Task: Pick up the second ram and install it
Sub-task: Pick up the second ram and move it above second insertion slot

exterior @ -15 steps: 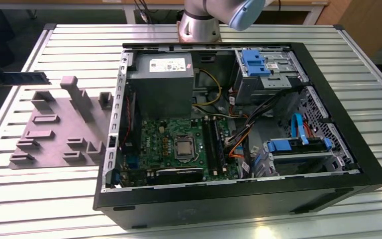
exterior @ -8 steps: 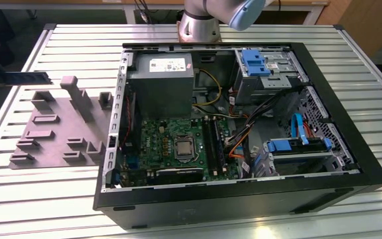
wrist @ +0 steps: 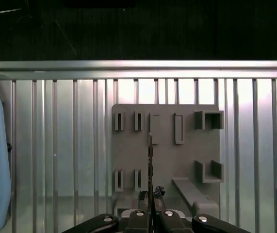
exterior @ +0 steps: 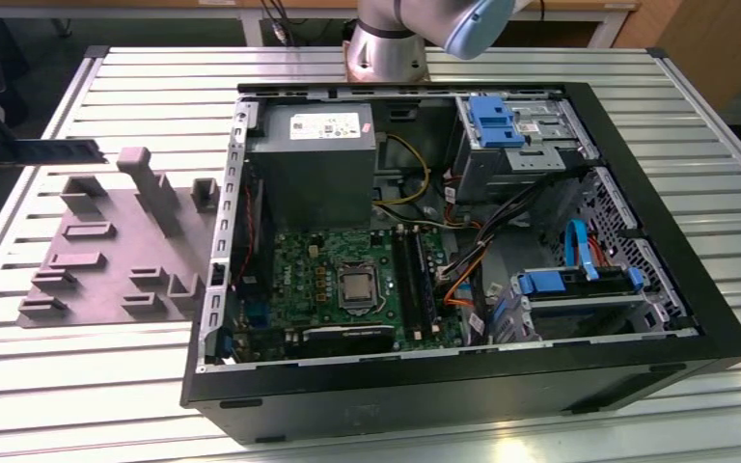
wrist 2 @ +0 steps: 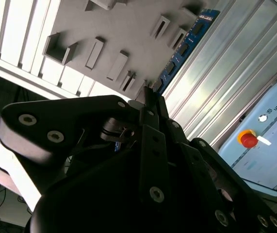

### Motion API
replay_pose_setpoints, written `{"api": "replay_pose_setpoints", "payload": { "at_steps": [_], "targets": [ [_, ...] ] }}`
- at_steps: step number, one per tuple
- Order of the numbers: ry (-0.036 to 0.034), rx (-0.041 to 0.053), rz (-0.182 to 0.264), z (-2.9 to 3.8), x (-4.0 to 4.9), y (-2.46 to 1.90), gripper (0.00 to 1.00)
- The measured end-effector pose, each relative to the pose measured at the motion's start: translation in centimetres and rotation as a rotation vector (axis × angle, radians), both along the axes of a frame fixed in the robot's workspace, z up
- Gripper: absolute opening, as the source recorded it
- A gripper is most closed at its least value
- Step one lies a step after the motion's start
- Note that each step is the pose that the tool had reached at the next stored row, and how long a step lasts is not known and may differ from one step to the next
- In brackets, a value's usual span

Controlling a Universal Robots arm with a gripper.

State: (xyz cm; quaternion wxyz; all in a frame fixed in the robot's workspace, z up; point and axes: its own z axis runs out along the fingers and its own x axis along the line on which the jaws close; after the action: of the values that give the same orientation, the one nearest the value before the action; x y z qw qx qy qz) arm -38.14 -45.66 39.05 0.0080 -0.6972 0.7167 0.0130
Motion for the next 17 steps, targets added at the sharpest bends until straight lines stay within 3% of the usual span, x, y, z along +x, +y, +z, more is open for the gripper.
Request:
{"api": "replay_pose_setpoints", "payload": {
  "at_steps": [17],
  "targets": [
    [0.0000, 0.0000, 0.000, 0.00, 0.67, 0.00, 0.14]
  ]
}}
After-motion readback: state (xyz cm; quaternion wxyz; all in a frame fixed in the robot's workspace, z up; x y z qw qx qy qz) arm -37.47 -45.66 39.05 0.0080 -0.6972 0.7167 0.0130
